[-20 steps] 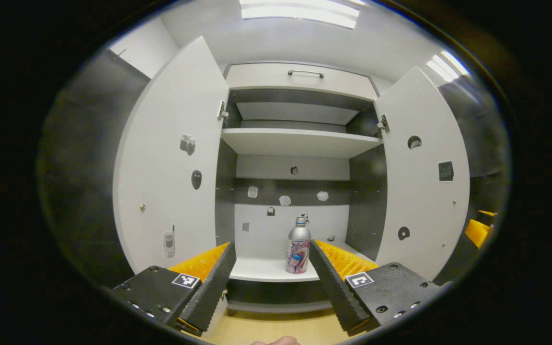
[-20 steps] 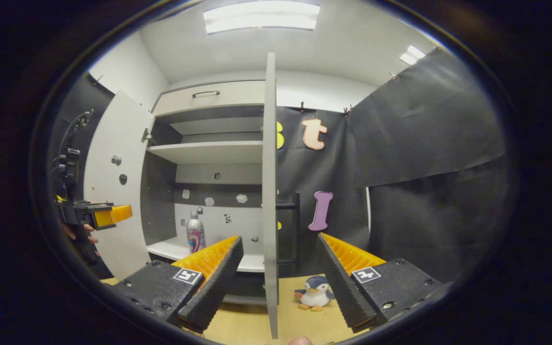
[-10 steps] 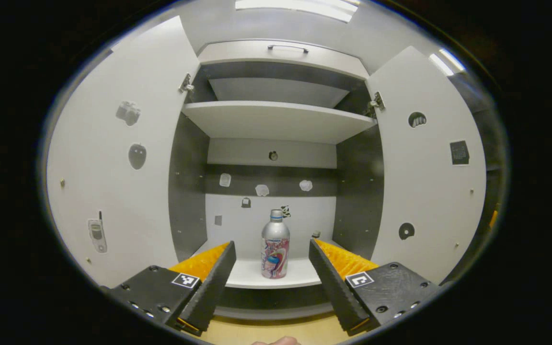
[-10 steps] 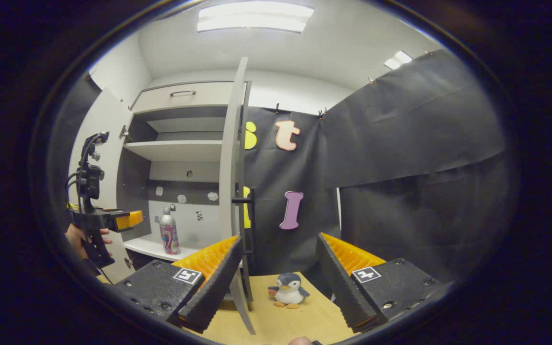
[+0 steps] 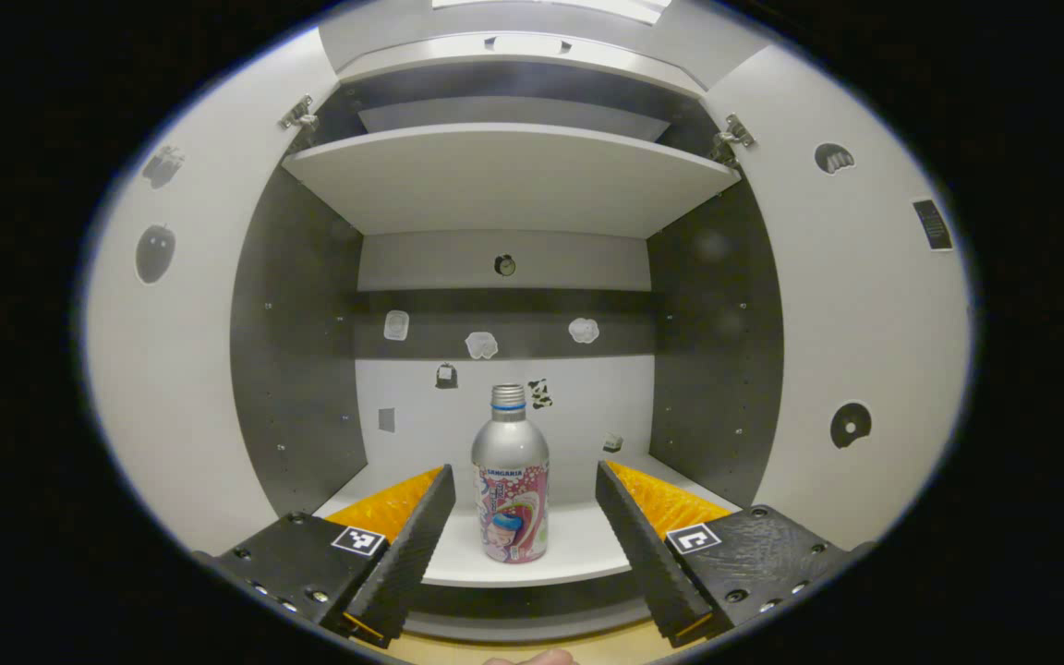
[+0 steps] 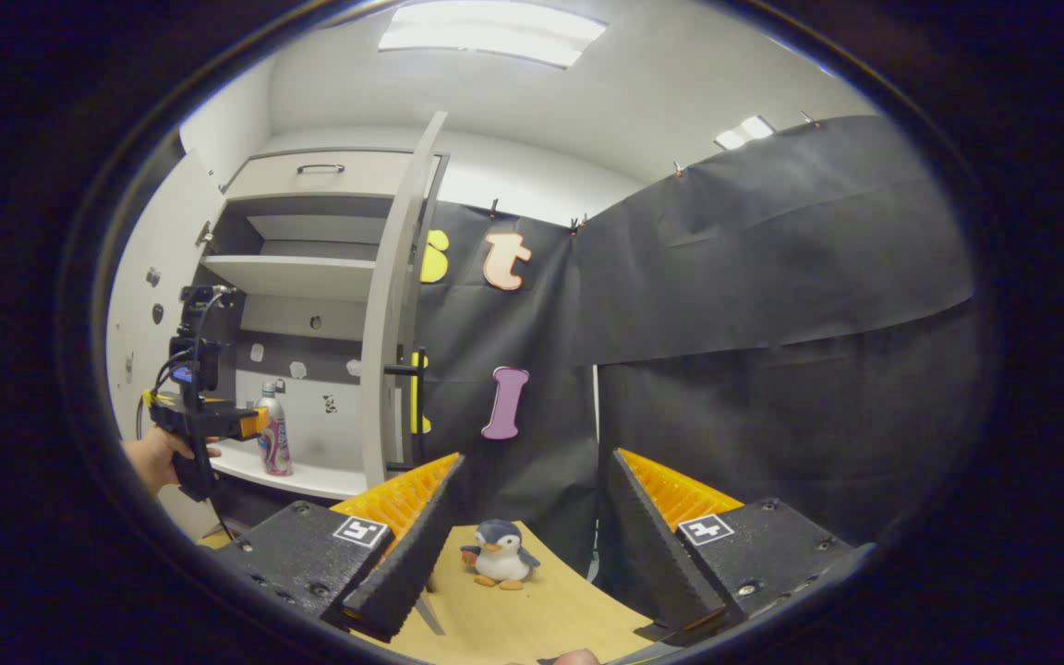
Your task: Grasp the bottle in the cabinet with the left hand and place it on the coaster, then close the right door with the right hand and the left door with the left hand.
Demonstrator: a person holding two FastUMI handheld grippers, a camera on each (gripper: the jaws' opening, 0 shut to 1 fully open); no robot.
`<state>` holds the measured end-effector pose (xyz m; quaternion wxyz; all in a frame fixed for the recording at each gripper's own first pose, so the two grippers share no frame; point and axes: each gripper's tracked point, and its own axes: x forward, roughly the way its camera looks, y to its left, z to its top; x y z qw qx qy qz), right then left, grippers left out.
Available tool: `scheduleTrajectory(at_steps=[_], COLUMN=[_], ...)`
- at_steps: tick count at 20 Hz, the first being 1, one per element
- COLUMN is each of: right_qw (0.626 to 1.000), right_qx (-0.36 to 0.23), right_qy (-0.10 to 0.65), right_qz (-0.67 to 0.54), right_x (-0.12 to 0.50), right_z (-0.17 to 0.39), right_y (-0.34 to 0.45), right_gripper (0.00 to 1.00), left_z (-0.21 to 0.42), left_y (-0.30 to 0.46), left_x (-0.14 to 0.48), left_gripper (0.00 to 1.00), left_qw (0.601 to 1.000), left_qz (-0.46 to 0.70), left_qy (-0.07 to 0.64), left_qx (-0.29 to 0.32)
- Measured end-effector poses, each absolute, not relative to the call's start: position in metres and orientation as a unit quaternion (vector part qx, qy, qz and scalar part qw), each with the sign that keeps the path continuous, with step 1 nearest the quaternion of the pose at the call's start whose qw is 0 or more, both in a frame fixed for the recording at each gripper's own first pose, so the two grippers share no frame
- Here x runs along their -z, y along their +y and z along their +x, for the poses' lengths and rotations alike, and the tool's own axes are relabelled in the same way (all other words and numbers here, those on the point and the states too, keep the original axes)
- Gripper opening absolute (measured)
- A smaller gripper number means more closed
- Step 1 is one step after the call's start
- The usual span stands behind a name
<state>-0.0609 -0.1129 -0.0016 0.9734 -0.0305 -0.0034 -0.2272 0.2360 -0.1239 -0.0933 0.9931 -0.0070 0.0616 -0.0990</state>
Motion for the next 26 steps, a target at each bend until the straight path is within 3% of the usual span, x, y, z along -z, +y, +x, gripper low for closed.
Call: scheduleTrajectory(at_steps=[7, 8, 9, 12, 15, 16, 18, 19, 20, 21, 26], right_qw=[0.969, 0.97, 0.969, 0.968, 0.969, 0.968, 0.969, 0.969, 0.97, 0.971, 0.971], right_qx=[0.243, 0.243, 0.244, 0.247, 0.246, 0.246, 0.244, 0.243, 0.24, 0.237, 0.238], right_qy=[0.004, 0.005, 0.006, 0.009, 0.014, 0.016, 0.02, 0.021, 0.024, 0.024, 0.023], right_qz=[-0.031, -0.031, -0.031, -0.033, -0.036, -0.036, -0.035, -0.034, -0.032, -0.028, -0.02], right_x=[0.006, 0.007, 0.007, 0.009, 0.011, 0.013, 0.013, 0.014, 0.015, 0.014, 0.014], right_z=[-0.062, -0.062, -0.061, -0.061, -0.061, -0.062, -0.063, -0.063, -0.064, -0.064, -0.068], right_y=[-0.122, -0.123, -0.123, -0.126, -0.126, -0.126, -0.125, -0.126, -0.126, -0.125, -0.128], right_gripper=[0.99, 0.99, 0.99, 0.99, 0.99, 0.99, 0.99, 0.99, 0.99, 0.99, 0.99], left_z=[0.288, 0.294, 0.3, 0.314, 0.324, 0.328, 0.333, 0.336, 0.335, 0.335, 0.322], left_y=[-0.122, -0.122, -0.122, -0.122, -0.121, -0.121, -0.121, -0.122, -0.122, -0.123, -0.123], left_x=[0.134, 0.141, 0.147, 0.158, 0.157, 0.157, 0.158, 0.158, 0.156, 0.158, 0.149], left_gripper=[0.95, 1.0, 0.95, 0.95, 0.95, 0.99, 0.95, 0.99, 0.96, 0.82, 0.76], left_qw=[0.992, 0.992, 0.992, 0.992, 0.992, 0.992, 0.992, 0.992, 0.992, 0.991, 0.991], left_qz=[-0.004, -0.003, -0.002, 0.007, 0.022, 0.024, 0.029, 0.03, 0.027, 0.022, 0.005], left_qy=[0.094, 0.1, 0.105, 0.111, 0.107, 0.102, 0.105, 0.104, 0.104, 0.107, 0.105], left_qx=[0.078, 0.075, 0.073, 0.066, 0.066, 0.065, 0.069, 0.069, 0.068, 0.071, 0.08])
